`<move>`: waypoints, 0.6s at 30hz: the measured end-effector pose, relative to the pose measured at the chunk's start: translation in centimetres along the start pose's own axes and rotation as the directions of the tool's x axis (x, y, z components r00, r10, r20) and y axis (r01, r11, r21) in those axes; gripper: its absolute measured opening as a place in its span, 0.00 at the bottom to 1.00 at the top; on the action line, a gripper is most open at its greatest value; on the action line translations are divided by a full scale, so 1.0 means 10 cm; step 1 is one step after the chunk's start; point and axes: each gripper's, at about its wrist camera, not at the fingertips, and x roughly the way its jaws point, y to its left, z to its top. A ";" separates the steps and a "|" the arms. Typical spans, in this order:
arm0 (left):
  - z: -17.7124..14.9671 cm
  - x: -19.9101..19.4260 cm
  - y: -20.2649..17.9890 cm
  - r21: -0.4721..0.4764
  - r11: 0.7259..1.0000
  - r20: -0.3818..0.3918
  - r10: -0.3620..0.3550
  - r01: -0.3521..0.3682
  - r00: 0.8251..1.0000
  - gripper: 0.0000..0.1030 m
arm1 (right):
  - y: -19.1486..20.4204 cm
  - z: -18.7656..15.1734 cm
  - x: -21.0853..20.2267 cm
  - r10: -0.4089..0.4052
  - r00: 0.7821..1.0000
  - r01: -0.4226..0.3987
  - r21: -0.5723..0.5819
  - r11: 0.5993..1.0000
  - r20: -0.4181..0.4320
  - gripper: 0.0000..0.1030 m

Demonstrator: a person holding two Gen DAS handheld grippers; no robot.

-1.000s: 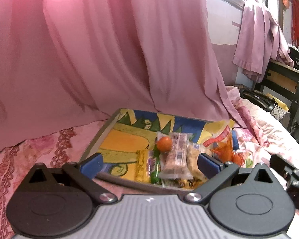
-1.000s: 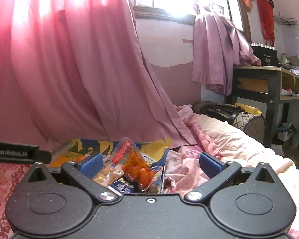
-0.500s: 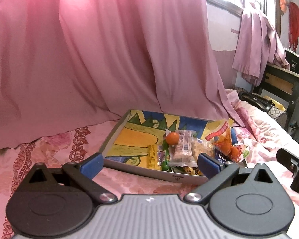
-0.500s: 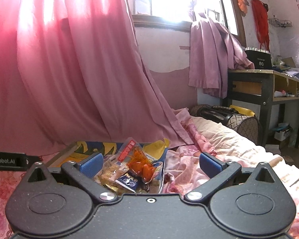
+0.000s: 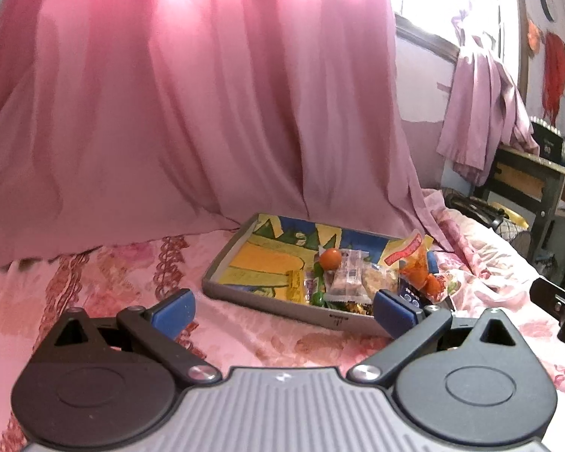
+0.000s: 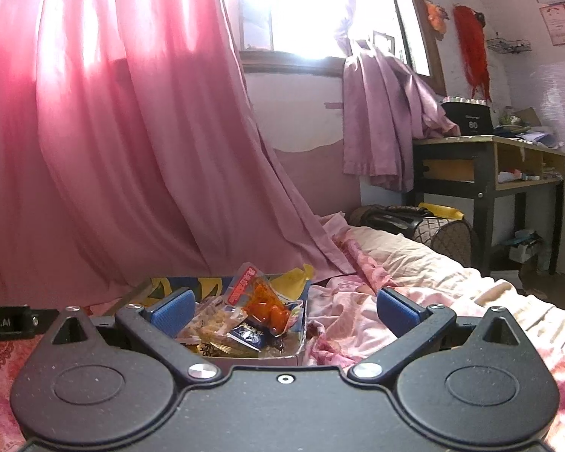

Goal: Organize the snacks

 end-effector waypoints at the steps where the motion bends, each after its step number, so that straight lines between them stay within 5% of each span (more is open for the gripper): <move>1: -0.03 -0.04 0.03 -0.015 1.000 0.000 0.001 -0.001 1.000 0.99 | 0.00 -0.01 -0.04 -0.001 1.000 0.001 0.002 1.000 0.001 0.99; 18: -0.28 -0.50 0.13 -0.060 0.998 0.081 0.001 0.004 0.997 1.00 | 0.03 -0.24 -0.66 0.014 0.999 -0.016 0.037 0.999 0.050 0.99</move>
